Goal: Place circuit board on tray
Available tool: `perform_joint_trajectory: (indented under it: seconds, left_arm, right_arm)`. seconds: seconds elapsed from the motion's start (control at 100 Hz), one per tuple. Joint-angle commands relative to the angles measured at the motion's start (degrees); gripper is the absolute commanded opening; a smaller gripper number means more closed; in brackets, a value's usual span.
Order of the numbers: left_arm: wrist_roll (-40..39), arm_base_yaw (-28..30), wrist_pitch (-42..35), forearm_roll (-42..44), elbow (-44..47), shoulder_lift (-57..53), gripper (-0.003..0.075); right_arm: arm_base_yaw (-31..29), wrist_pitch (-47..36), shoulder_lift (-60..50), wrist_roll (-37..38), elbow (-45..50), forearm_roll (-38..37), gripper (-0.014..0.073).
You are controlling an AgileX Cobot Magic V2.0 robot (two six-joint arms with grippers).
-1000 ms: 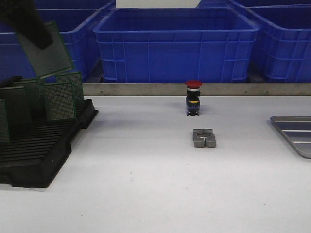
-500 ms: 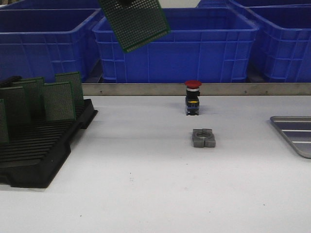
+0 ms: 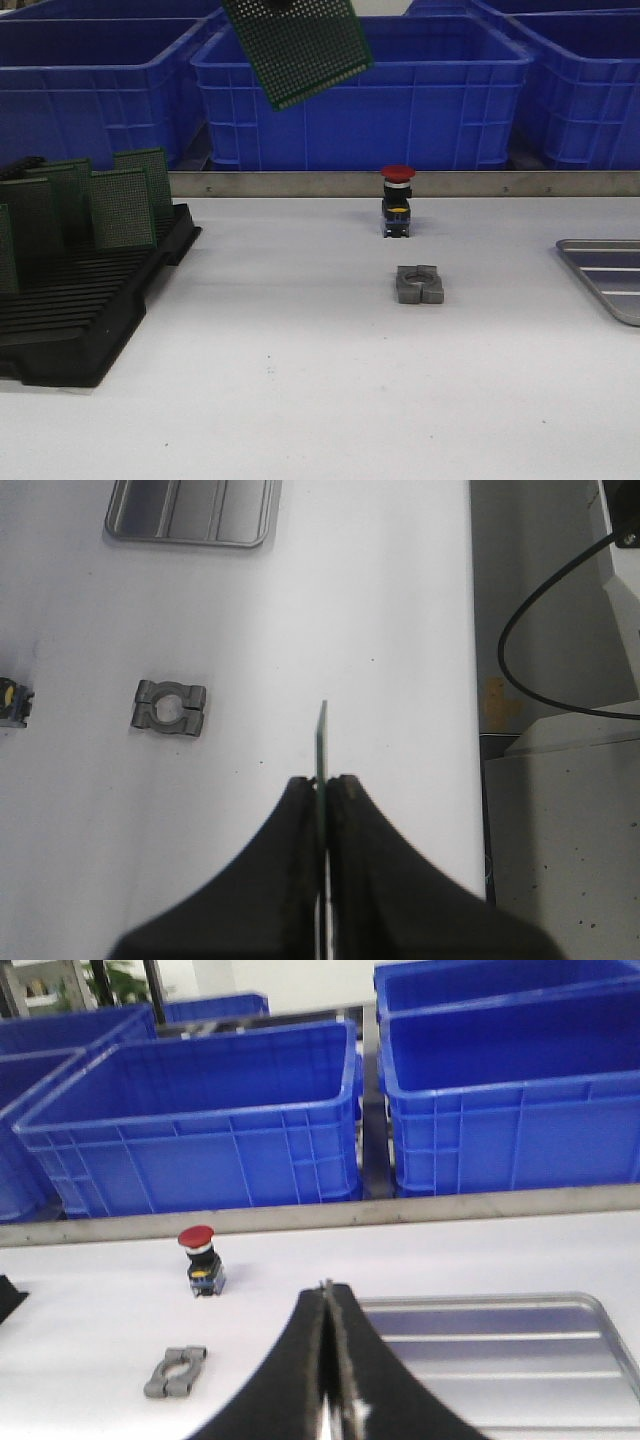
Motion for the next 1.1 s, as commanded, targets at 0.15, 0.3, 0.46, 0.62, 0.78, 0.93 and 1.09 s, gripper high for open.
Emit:
perform_joint_trajectory:
  seconds: [0.15, 0.3, 0.46, 0.62, 0.78, 0.93, 1.09]
  left_arm:
    - [-0.7, -0.5, 1.9, -3.8, -1.7, -2.6, -0.0018]
    - [-0.7, -0.5, 1.9, -3.8, -1.7, -2.6, -0.0018]
    - [-0.7, -0.5, 1.9, -3.8, -1.7, -2.6, -0.0018]
    - [-0.7, -0.5, 1.9, -3.8, -1.7, -2.6, -0.0018]
    - [-0.7, -0.5, 1.9, -3.8, -1.7, -2.6, -0.0018]
    - [-0.7, -0.5, 1.9, -3.8, -1.7, -2.6, -0.0018]
    - [-0.7, -0.5, 1.9, -3.8, -1.7, -2.6, -0.0018]
  right_arm:
    - [0.1, 14.3, 15.0, 0.3, -18.4, 0.4, -0.0067]
    - [0.1, 14.8, 20.6, 0.3, -21.2, 0.4, -0.0067]
    - [0.1, 16.7, 23.2, 0.3, -21.2, 0.4, -0.0062]
    - [0.1, 18.1, 23.5, 0.3, -21.2, 0.8, 0.0114]
    - [0.1, 17.9, 23.5, 0.3, -21.2, 3.4, 0.0470]
    - [0.1, 15.6, 24.5, -2.5, -21.2, 7.1, 0.0604]
    - [0.2, 15.3, 29.3, -20.9, -22.3, 20.9, 0.0601]
